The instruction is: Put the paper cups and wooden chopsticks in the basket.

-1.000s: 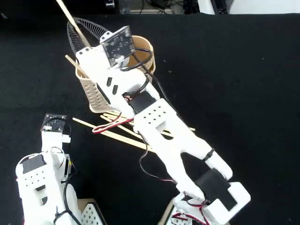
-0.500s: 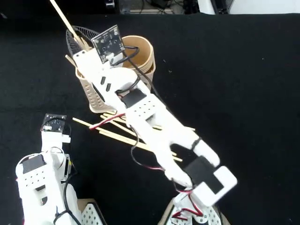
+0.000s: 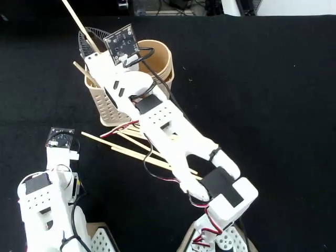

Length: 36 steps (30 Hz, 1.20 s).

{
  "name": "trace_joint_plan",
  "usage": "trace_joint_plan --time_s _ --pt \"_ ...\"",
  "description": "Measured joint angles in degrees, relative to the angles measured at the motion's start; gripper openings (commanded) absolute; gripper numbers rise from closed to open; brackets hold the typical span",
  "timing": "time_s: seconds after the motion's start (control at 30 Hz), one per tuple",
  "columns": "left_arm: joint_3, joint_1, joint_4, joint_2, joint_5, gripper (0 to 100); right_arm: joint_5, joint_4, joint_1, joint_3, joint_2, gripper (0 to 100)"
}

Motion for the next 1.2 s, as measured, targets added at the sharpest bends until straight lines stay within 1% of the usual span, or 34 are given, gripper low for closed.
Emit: trace_joint_plan --time_s 0.1,0.2,0.27,0.5,0.6,0.7,0.8,1.0,1.1,1.2 --pt "0.0 0.0 0.0 0.0 0.0 14 0.0 0.4 0.0 3.6 -4.9 1.2" --pt "0.0 0.0 0.0 0.0 0.0 14 0.0 6.5 0.0 8.7 -13.4 1.2" --pt "0.0 0.0 0.0 0.0 0.0 14 0.0 14.2 0.0 11.6 -19.9 1.2" --pt "0.0 0.4 0.0 0.0 0.0 14 0.3 49.1 -0.2 17.1 -43.2 1.3" --pt "0.0 1.0 0.0 0.0 0.0 14 4.7 58.5 -2.1 20.1 -49.8 1.3" --pt "0.0 1.0 0.0 0.0 0.0 14 10.5 65.1 -5.0 25.1 -54.2 1.3" --pt "0.0 1.0 0.0 0.0 0.0 14 15.6 68.8 -7.3 31.2 -57.4 1.3" --pt "0.0 1.0 0.0 0.0 -0.1 14 20.1 68.8 -7.1 45.3 -58.9 1.3" --pt "0.0 1.0 0.0 0.0 -0.1 14 22.5 64.5 -3.0 52.0 -57.9 1.4" --pt "0.0 1.0 0.0 0.0 -0.1 14 24.1 60.7 2.5 54.8 -54.2 1.5"
